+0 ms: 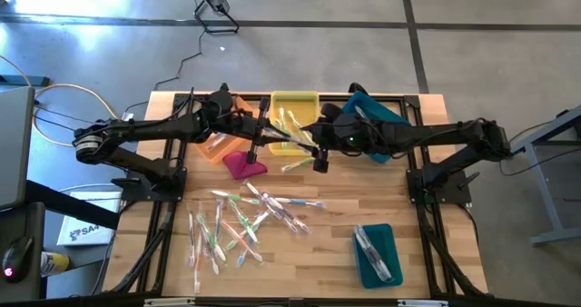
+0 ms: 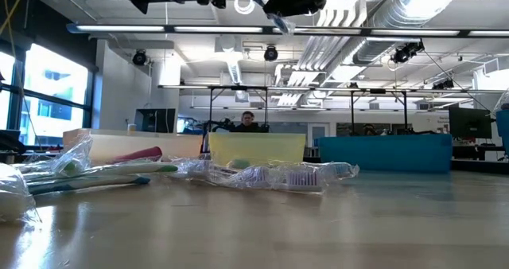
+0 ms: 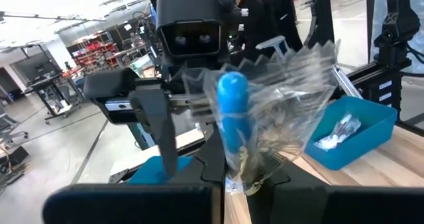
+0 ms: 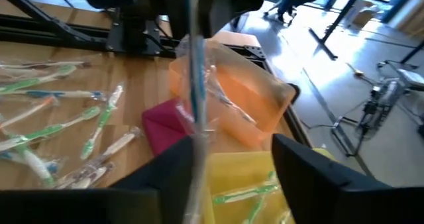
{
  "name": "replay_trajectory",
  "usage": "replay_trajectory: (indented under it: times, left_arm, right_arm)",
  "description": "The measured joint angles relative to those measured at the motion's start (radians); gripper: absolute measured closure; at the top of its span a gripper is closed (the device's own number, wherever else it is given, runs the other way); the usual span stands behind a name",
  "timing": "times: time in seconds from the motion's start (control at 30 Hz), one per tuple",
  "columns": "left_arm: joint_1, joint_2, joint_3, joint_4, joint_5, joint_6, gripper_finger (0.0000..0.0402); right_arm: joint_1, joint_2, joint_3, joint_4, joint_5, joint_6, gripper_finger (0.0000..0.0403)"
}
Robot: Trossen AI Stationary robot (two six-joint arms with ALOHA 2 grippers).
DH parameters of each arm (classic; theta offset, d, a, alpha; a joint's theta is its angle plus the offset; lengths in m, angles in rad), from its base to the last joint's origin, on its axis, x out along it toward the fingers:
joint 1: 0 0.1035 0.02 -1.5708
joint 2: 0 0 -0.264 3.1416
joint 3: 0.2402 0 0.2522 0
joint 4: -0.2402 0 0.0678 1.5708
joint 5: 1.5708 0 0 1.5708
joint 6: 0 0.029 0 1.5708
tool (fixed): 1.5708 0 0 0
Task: Pick & Place Toothbrushes
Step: Put the blue toothbrush into the orange bin
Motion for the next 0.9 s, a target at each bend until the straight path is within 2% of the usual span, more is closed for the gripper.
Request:
replay_trajectory:
  times: [0.13,0.27,0.47,0.63,0.77,0.9]
  left_arm:
    - [0.013,0.000,0.000,-0.032,-0.002,0.010,0.0382]
    - [0.062,-0.013,0.000,-0.072,-0.004,0.012,0.0382]
    - [0.179,-0.053,0.001,-0.200,0.000,0.038,0.0382]
    - [0.290,-0.088,0.005,-0.340,0.001,0.041,0.0382]
    - [0.365,-0.099,0.075,-0.547,-0.014,0.078,0.0382]
    - [0.396,-0.099,0.180,-0.777,-0.123,0.147,0.0382]
  right_arm:
    - [0.023,-0.042,0.000,-0.013,0.069,0.001,0.0156]
    - [0.044,-0.105,0.002,-0.066,0.101,0.017,0.0142]
    - [0.056,-0.177,0.000,-0.226,0.094,0.124,0.0153]
    - [0.045,-0.176,0.000,-0.329,0.097,0.188,0.0171]
    - [0.028,-0.143,0.000,-0.363,0.096,0.188,0.0185]
    - [0.000,-0.094,0.000,-0.376,0.091,0.211,0.0197]
